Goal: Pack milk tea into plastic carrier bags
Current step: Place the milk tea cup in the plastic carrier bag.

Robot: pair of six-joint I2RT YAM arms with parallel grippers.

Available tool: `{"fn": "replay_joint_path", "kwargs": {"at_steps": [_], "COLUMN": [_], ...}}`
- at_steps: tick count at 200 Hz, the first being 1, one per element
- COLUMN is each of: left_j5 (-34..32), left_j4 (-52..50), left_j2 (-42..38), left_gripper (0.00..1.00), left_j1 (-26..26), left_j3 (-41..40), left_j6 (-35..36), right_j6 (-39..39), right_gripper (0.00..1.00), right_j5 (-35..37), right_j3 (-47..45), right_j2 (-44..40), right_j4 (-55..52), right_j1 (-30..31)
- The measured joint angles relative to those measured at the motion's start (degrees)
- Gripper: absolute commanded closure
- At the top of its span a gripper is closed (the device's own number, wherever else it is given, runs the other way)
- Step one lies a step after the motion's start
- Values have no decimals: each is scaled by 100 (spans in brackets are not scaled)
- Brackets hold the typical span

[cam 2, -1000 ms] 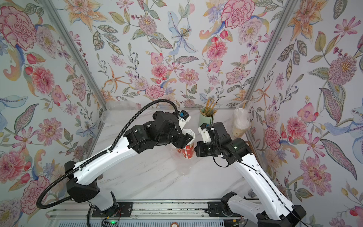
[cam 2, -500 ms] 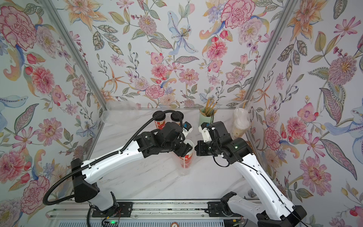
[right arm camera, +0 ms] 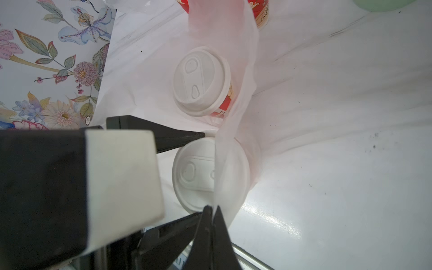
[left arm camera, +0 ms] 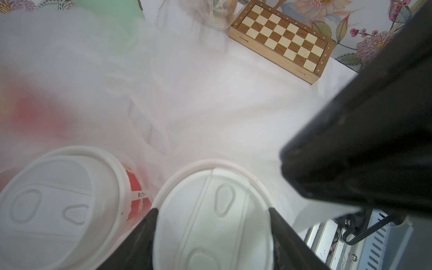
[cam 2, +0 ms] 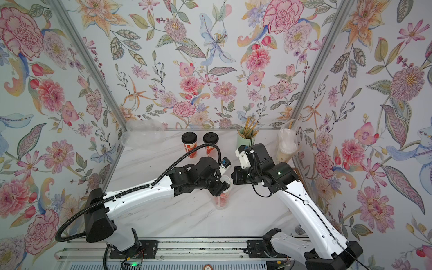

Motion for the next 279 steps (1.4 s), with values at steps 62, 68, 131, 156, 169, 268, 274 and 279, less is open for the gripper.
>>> {"fn": "replay_joint_path", "kwargs": {"at_steps": [62, 68, 131, 156, 169, 268, 274, 279], "left_j5": [-17, -11, 131, 107, 28, -1071, -1080, -1080], "left_j4": [-138, -136, -258, -330, -354, -1029, -1025, -1005], "left_j2": [7, 7, -223, -533, -702, -1010, -1016, -1023], "left_gripper": [20, 18, 10, 11, 12, 20, 23, 26], "left_j1": [0, 0, 2, 2, 15, 428, 446, 466], "left_j3": [-61, -59, 306, 614, 767, 549, 428, 332], "left_j6": [201, 216, 140, -11, -111, -1255, -1331, -1364], "right_j6": [0, 0, 15, -72, -144, -942, -988, -1023], "right_gripper": [95, 92, 55, 47, 44, 37, 37, 37], "right_j5": [0, 0, 2, 0, 2, 348, 372, 391], "right_j3": [37, 37, 162, 391, 538, 1602, 1685, 1755], "right_j2": [48, 48, 76, 173, 271, 1580, 1696, 1784], "right_j4": [2, 2, -2, -4, -2, -2, 0, 4], "right_j1": [-2, 0, -11, -96, -170, -1093, -1161, -1213]}}
